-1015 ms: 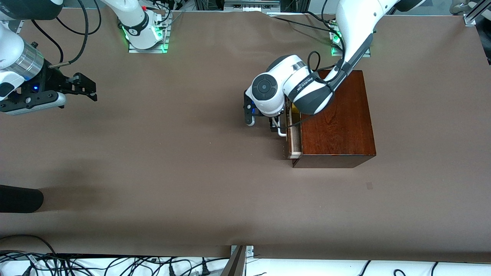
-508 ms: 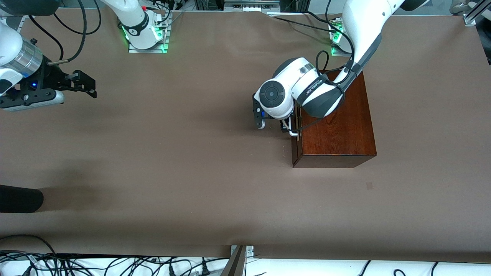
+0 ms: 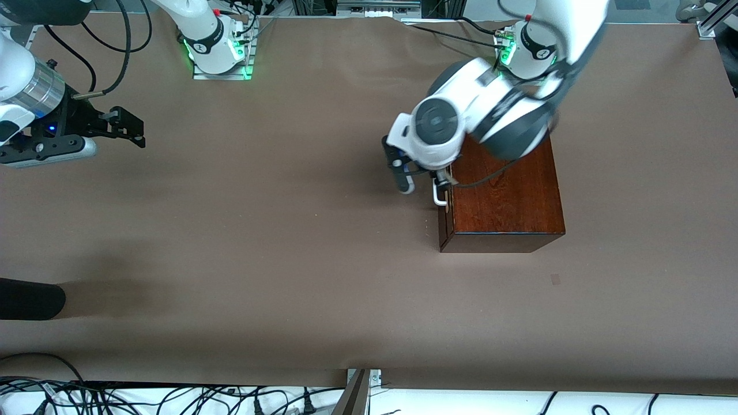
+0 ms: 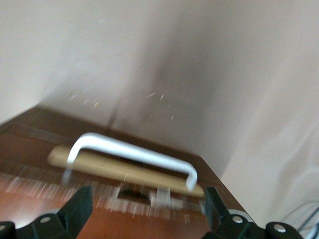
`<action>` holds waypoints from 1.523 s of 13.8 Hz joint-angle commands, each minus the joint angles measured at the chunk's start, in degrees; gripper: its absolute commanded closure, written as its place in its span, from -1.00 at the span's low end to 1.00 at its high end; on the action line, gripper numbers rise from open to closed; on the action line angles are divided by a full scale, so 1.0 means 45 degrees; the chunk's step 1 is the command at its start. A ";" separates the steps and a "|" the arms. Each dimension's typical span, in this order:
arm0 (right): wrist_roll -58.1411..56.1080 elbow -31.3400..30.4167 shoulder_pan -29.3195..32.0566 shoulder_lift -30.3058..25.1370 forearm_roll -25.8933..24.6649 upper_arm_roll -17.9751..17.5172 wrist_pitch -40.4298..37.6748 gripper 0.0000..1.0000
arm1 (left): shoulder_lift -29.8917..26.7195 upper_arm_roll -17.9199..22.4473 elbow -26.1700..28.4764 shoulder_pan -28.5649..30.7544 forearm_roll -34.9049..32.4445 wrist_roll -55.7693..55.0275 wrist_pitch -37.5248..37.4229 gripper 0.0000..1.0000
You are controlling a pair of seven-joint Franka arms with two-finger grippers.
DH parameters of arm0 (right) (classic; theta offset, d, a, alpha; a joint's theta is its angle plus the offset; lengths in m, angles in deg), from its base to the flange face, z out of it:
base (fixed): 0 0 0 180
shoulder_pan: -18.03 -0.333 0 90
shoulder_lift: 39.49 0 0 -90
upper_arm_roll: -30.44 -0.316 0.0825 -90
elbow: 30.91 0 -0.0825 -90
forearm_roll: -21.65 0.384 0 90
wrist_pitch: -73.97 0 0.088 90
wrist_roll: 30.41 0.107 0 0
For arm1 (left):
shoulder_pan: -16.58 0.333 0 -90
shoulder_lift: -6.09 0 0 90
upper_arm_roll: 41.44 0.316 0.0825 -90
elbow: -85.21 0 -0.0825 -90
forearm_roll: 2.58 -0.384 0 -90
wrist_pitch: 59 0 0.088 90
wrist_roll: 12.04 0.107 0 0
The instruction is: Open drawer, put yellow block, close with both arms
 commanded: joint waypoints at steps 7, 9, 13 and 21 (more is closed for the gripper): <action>0.0081 0.0163 0.0004 0.0005 -0.0649 -0.0168 -0.0033 -1.00 | -0.2265 0.0051 -0.1465 0.5491 0.0566 -0.0962 -0.2726 -1.00; 0.0081 0.0163 0.0023 0.0005 -0.0629 -0.0168 -0.0033 -1.00 | -0.2769 0.1505 -0.1334 0.5110 0.0644 -0.1099 -0.2066 -1.00; 0.0081 0.0163 0.0023 0.0005 -0.0629 -0.0168 -0.0033 -1.00 | -0.4856 0.5849 0.1179 0.2568 0.1992 -0.1603 -0.0660 -1.00; 0.0081 0.0163 0.0023 0.0024 -0.0590 -0.0168 -0.0033 -1.00 | -0.6794 0.6204 0.3764 0.2274 0.1953 -0.4360 0.0711 -1.00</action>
